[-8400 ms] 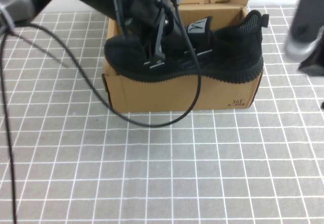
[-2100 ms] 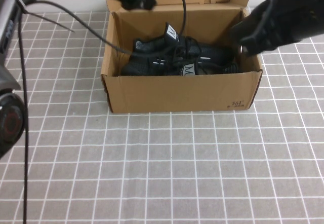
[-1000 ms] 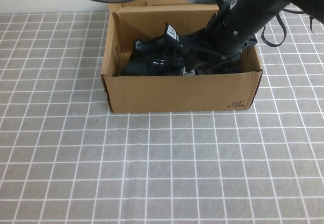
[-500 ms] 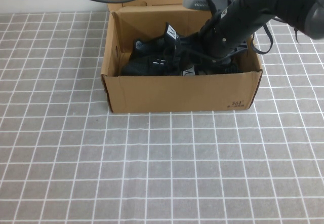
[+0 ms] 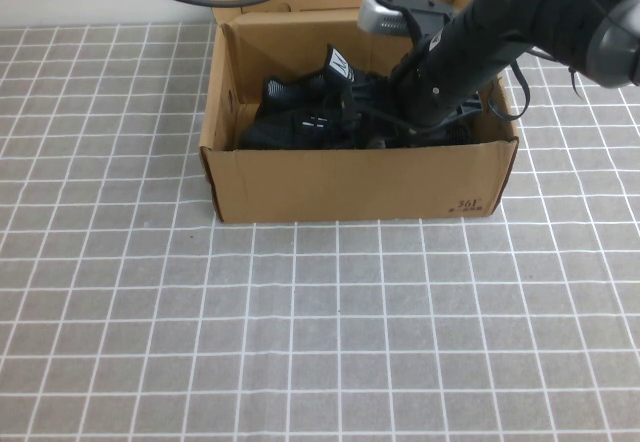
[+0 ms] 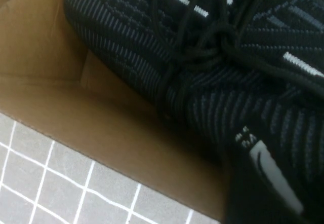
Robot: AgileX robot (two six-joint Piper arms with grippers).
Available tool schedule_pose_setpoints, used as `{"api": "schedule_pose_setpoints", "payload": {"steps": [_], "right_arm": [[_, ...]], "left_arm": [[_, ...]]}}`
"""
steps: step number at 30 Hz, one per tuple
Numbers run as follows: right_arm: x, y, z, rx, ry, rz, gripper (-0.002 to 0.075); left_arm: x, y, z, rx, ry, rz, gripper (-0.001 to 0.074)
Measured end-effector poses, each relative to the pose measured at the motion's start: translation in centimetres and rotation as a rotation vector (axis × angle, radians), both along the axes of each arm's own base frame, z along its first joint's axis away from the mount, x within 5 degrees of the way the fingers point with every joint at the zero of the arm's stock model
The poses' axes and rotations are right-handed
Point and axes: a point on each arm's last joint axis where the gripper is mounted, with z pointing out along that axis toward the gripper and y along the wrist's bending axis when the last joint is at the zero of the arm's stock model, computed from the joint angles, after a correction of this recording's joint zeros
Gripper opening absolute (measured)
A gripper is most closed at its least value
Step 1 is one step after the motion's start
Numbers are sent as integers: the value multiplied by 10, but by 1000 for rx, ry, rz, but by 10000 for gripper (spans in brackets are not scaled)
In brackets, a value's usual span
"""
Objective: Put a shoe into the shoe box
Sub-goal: Adjust the shoe
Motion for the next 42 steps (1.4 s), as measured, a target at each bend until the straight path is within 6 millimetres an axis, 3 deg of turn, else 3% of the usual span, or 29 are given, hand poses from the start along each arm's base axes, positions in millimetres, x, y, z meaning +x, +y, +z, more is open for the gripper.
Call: {"api": "schedule_pose_setpoints", "payload": {"steps": [5,8,23,36,42], "right_arm": [[0,0,0,-5,-11,18,52],[0,0,1,-7,-22,30,8],[-1,1,43,1,-71,84,-4],[-1,1,42,3,-41,50,-4],[6,3,28,9,-4,33,-1]], "left_arm": [[0,0,0,0,0,0,-1],[0,0,0,0,0,0,-1],[1,2,0,16,-4,13,-1],[1,2,0,11,-2,18,-1],[1,2,0,11,-2,18,-1]]}}
